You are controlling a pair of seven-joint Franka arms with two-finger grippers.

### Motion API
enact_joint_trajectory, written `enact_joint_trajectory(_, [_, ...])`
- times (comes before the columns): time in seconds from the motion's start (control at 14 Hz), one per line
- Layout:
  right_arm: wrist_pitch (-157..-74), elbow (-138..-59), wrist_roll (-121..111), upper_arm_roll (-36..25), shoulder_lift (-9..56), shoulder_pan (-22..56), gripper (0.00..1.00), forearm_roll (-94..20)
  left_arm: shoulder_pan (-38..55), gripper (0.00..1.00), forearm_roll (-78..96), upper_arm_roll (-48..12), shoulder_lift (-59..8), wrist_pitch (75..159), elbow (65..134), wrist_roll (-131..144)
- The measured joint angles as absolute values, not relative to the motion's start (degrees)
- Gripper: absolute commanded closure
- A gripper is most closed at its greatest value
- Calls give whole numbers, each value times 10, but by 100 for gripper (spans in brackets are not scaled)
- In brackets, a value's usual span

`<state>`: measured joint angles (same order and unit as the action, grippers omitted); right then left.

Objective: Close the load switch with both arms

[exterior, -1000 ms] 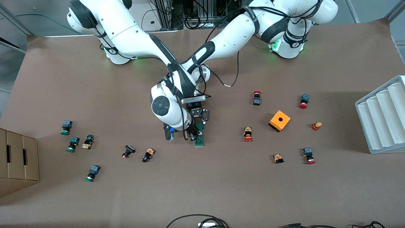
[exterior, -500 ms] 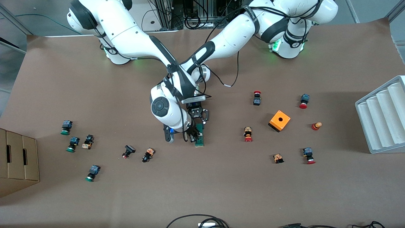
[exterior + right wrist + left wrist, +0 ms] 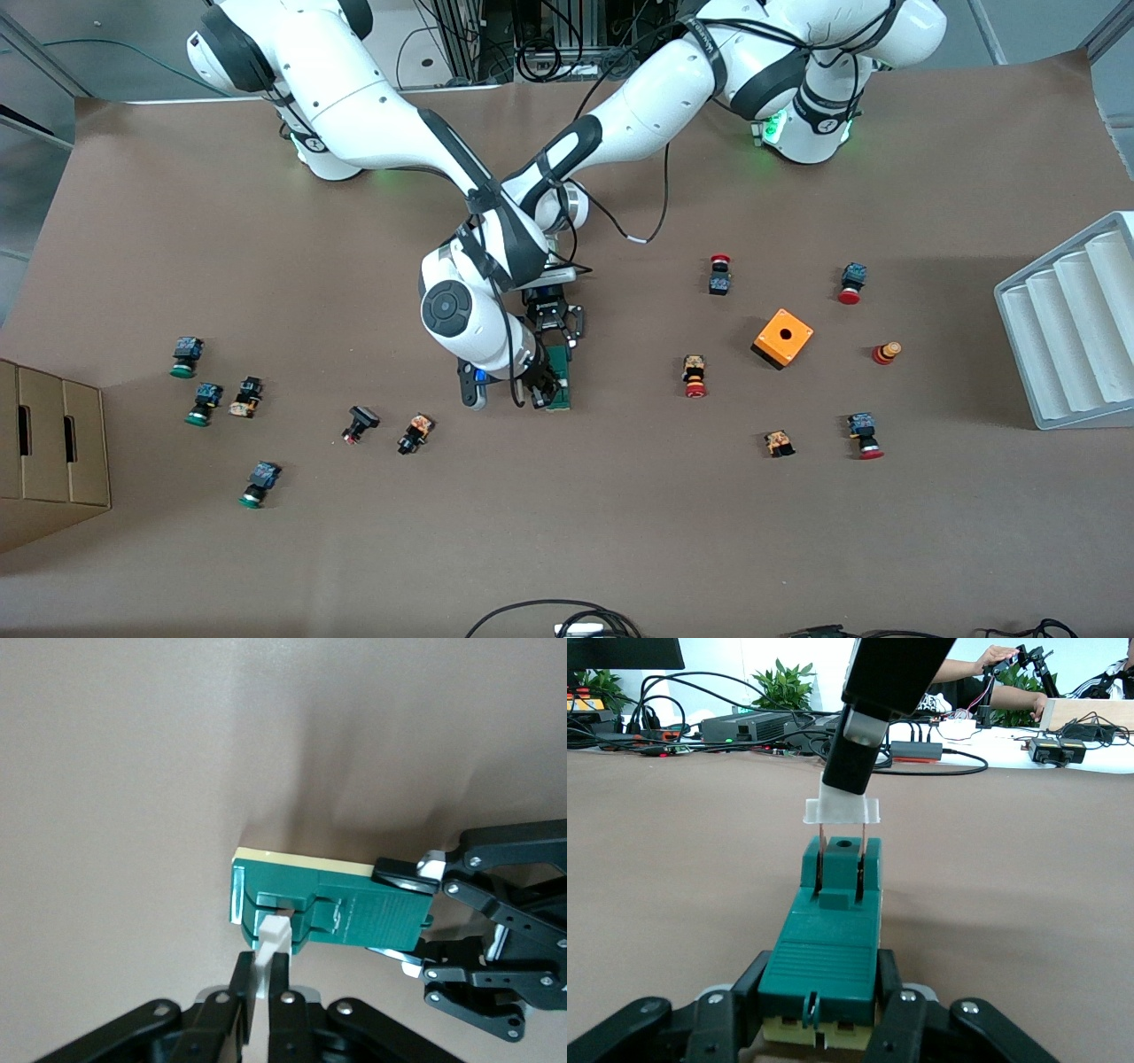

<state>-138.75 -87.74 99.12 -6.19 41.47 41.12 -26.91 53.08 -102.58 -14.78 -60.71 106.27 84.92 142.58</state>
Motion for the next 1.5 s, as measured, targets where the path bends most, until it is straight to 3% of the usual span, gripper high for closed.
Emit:
enact_joint_trajectory(0.86, [-1410,-819,988,-63,473,402,83,-269,531,48,-1026,-148,-607,1063,849,1425])
enact_joint_trajectory(0.93, [-1410,-819,988,-63,473,402,73,-269,531,47,-1026,-148,-607,1063,849,1425])
enact_joint_trajectory(1.0, [-1409,-819,988,-63,474,402,56,-269,531,45,-1026,-148,-607,1063,849,1425])
enact_joint_trajectory(1.07, [-1408,-818,988,-63,474,401,30,-269,531,45,-1026,-148,-607,1063,849,1425])
enact_joint_trajectory(1.14, [-1406,-818,988,-63,474,400,10,-269,531,45,-1026,-148,-607,1063,849,1425])
enact_joint_trajectory(1.29, [-1398,-813,988,-63,472,395,0,-269,531,45,-1026,-148,-607,1063,849,1425])
enact_joint_trajectory(1.5, [-1382,-811,951,-64,439,385,0,-265,531,45,-1026,-148,-607,1063,849,1425])
